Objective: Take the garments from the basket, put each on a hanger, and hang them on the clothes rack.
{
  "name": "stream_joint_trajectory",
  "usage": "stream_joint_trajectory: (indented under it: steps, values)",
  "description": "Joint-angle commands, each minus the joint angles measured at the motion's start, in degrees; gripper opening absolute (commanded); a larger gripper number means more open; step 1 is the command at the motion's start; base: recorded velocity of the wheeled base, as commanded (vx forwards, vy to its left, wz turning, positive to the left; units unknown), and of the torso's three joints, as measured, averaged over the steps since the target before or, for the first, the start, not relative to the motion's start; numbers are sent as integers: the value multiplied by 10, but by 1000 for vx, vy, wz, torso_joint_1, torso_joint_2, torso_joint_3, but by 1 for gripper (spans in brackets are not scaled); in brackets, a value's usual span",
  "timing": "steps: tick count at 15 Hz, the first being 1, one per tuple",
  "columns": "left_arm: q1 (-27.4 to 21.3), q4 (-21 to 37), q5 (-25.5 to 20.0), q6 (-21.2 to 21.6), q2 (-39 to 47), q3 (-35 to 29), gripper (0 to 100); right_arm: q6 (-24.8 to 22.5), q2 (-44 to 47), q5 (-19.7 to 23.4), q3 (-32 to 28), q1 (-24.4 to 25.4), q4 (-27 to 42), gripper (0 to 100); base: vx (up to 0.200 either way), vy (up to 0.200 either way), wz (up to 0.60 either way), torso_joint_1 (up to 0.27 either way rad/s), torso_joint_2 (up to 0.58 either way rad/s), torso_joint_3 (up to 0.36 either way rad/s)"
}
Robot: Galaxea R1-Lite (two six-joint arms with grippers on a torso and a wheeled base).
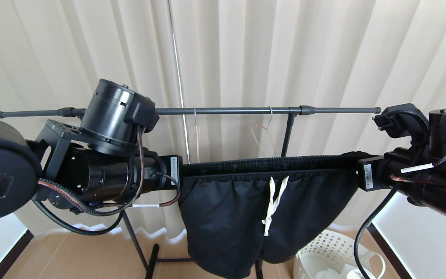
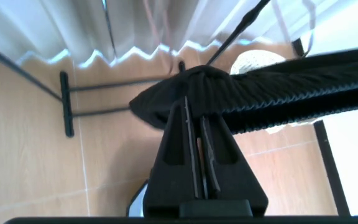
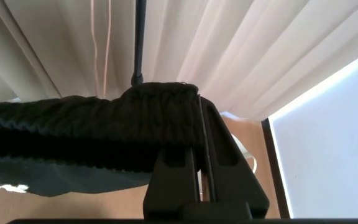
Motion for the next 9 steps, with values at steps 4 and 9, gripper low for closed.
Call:
stream_joint_trajectory:
  steps: [4,9]
  values:
    - [8,1,-4,34,76,-136,0,0,-11,1,5,54,4,0,0,0,0,0,0,0]
    - [22,0,-9,47,176,-304,0,0,-25,2,33,162,8,0,0,0,0,0,0,0]
